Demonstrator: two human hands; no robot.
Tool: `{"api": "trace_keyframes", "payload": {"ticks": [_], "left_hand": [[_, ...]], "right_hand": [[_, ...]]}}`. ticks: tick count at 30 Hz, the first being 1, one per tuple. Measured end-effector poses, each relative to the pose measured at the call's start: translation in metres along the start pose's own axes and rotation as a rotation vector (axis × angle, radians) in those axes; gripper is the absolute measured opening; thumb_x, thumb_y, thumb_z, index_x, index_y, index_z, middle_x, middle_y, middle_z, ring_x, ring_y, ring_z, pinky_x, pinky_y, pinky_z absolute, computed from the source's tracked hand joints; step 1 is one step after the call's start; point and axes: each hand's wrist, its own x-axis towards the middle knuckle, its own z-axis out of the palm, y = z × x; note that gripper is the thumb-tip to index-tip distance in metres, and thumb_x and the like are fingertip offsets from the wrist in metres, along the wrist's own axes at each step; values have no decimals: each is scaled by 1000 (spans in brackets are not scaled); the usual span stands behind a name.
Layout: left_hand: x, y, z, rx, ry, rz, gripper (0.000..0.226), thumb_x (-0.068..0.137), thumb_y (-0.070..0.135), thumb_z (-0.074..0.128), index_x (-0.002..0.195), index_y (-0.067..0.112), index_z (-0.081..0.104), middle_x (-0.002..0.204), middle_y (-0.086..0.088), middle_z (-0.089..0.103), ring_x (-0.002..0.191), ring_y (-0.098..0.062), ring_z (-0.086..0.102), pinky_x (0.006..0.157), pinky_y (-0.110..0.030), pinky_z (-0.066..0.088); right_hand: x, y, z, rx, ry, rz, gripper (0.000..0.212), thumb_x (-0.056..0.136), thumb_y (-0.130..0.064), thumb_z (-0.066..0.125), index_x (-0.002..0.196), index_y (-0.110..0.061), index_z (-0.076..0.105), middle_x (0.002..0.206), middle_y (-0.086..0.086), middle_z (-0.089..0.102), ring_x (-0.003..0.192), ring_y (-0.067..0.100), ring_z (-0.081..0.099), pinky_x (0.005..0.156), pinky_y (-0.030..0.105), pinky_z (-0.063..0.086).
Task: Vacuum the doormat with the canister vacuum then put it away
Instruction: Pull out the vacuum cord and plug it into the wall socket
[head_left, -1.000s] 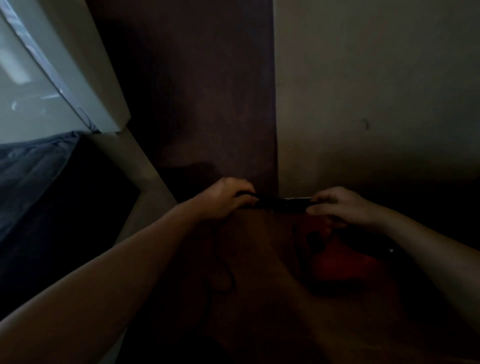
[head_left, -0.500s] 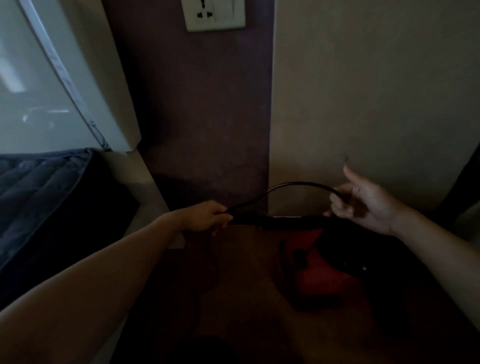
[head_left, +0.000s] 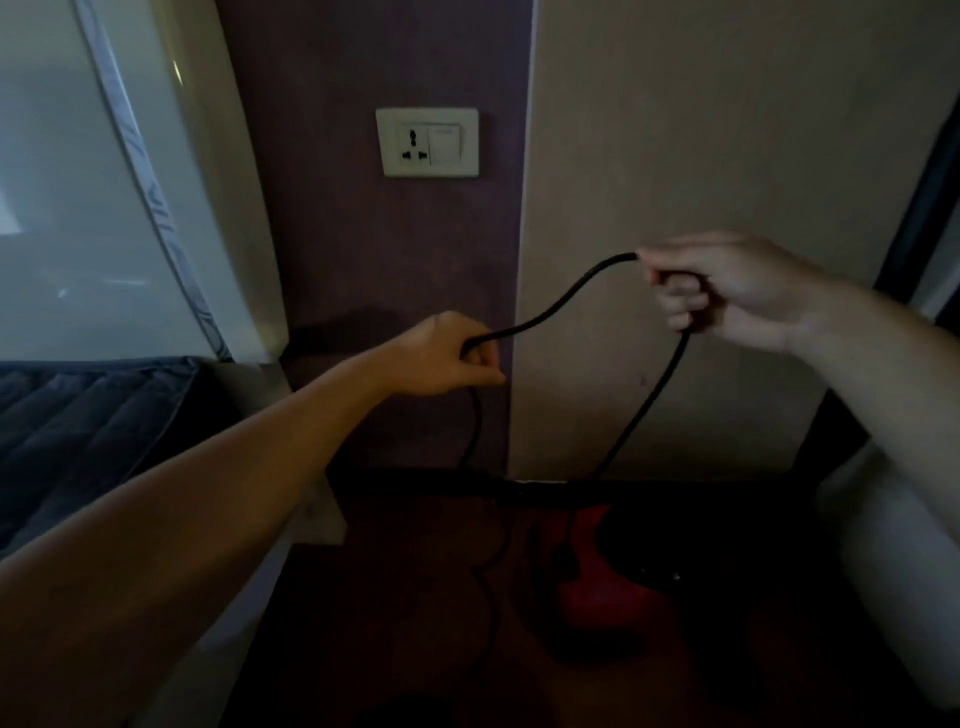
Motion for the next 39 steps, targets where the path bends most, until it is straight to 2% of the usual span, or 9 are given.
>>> {"api": "trace_keyframes", "payload": {"ticks": [7, 13, 17, 21, 25, 28, 32, 35, 39], "left_hand": [[-21, -28, 13, -542, 84, -275, 28, 103, 19, 49, 79, 8, 57, 56, 3, 46, 45, -6, 46, 71, -31, 52], [16, 50, -25, -1216, 178, -328, 33, 107, 24, 37, 78, 14, 48, 60, 4, 26, 47, -7, 23, 43, -18, 25], [37, 86, -43, -1616, 174, -309, 34, 108, 20, 32, 79, 11, 48, 54, 5, 28, 40, -6, 22, 38, -17, 22], [46, 106, -49, -1812, 245, -289, 39, 108, 19, 31, 76, 8, 49, 49, 4, 29, 38, -8, 21, 35, -18, 23], [47, 102, -60, -1851, 365, -298, 40, 108, 18, 34, 73, 8, 50, 54, 4, 26, 40, -8, 22, 35, -20, 28], [39, 89, -63, -1826, 395, -347, 37, 108, 20, 36, 77, 7, 53, 58, 3, 33, 42, -7, 30, 40, -18, 35], [16, 67, -51, -1411, 157, -348, 39, 103, 47, 41, 106, 17, 66, 99, -1, 69, 96, -17, 69, 91, -32, 54], [-8, 57, -30, -1087, 7, -328, 60, 95, 68, 33, 117, 22, 64, 129, -5, 66, 123, -21, 59, 112, -43, 38], [-44, 63, 2, -981, -82, -269, 49, 95, 64, 33, 122, 30, 57, 126, 1, 65, 118, -13, 62, 108, -37, 44]], "right_hand": [[-31, 19, -48, -218, 220, -5, 44, 90, -35, 64, 56, -12, 47, 47, 1, 32, 41, 14, 32, 57, 33, 32], [-13, 52, 2, -943, 507, -222, 36, 83, -37, 77, 108, -15, 62, 101, 6, 58, 89, 23, 60, 81, 37, 50], [-22, 57, 79, -605, 108, -213, 60, 81, -54, 72, 132, -29, 52, 122, -7, 60, 109, 5, 58, 87, 19, 47], [-12, 85, 126, -477, -128, -70, 83, 85, -55, 69, 153, -37, 26, 149, -12, 43, 136, 6, 40, 106, 32, 37], [-16, 107, 130, -354, -263, 0, 25, 102, -33, 55, 124, -23, 63, 114, -8, 70, 105, -1, 64, 84, 20, 47], [-27, 109, 125, -459, -294, -93, 25, 105, -30, 49, 100, -22, 72, 92, -12, 62, 81, -9, 59, 74, 12, 42], [-24, 88, 117, -456, -221, -159, 30, 106, -28, 46, 89, -14, 66, 58, -13, 48, 46, 0, 45, 51, 11, 36], [-11, 62, 113, -425, -118, -291, 26, 105, -30, 48, 86, -24, 65, 65, -19, 60, 60, -3, 55, 62, 18, 44], [6, 33, 104, -474, -3, -371, 29, 104, -29, 49, 84, -15, 64, 72, -8, 61, 68, 8, 59, 68, 30, 45]]}}
